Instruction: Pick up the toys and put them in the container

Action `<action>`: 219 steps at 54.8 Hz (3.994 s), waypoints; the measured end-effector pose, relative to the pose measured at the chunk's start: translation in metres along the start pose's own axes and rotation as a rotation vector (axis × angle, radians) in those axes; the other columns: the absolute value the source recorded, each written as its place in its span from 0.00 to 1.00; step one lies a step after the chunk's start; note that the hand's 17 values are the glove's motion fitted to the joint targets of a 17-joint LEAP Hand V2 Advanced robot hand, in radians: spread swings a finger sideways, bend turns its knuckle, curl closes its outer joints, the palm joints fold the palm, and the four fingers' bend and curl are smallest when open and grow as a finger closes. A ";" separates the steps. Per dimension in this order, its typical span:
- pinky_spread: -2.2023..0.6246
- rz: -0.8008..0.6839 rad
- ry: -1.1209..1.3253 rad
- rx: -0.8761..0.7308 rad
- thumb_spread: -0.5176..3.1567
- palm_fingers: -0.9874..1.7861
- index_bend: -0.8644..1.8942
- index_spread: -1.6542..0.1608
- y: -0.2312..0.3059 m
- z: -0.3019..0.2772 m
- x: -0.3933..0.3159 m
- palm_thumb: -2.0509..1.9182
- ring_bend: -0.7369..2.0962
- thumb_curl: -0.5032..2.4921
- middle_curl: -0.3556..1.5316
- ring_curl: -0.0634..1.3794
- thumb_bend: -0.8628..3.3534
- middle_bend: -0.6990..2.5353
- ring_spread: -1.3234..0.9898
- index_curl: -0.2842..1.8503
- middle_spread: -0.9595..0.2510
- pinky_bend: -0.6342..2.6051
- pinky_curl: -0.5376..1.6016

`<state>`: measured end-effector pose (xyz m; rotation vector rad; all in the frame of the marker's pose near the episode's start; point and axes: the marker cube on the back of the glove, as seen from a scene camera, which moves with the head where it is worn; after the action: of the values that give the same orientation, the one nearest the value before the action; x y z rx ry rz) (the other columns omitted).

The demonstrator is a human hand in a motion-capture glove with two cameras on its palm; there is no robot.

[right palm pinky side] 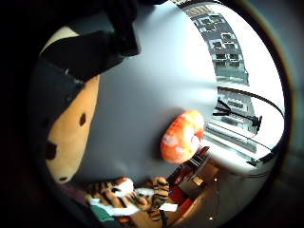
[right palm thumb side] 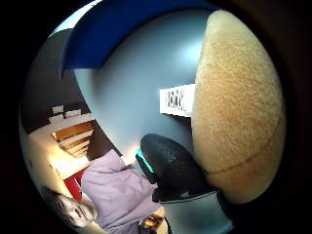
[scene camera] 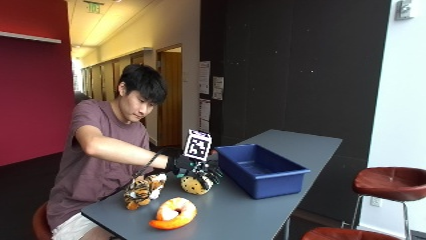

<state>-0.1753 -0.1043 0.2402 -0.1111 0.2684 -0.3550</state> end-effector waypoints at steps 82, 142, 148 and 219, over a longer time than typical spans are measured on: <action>0.66 -0.108 -0.466 0.225 0.39 0.77 0.55 0.73 -0.005 -0.123 -0.002 0.65 0.70 0.39 0.58 0.50 0.22 0.52 0.40 0.40 0.57 0.55 0.46; 0.78 0.061 -0.219 0.081 0.44 0.14 0.31 0.77 -0.165 -0.248 -0.109 0.51 0.40 0.37 0.43 0.32 0.19 0.24 0.56 0.36 0.79 0.56 0.48; 0.80 -0.183 -0.257 0.124 0.45 0.17 0.31 0.78 -0.143 -0.252 -0.100 0.51 0.37 0.35 0.39 0.29 0.19 0.23 0.58 0.31 0.81 0.54 0.46; 0.80 0.144 -0.212 0.067 0.41 0.27 0.32 0.81 0.181 0.072 0.075 0.49 0.44 0.25 0.29 0.35 0.19 0.26 0.59 0.16 0.84 0.55 0.43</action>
<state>-0.0283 0.0423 0.2632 -0.0622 0.0545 -0.2064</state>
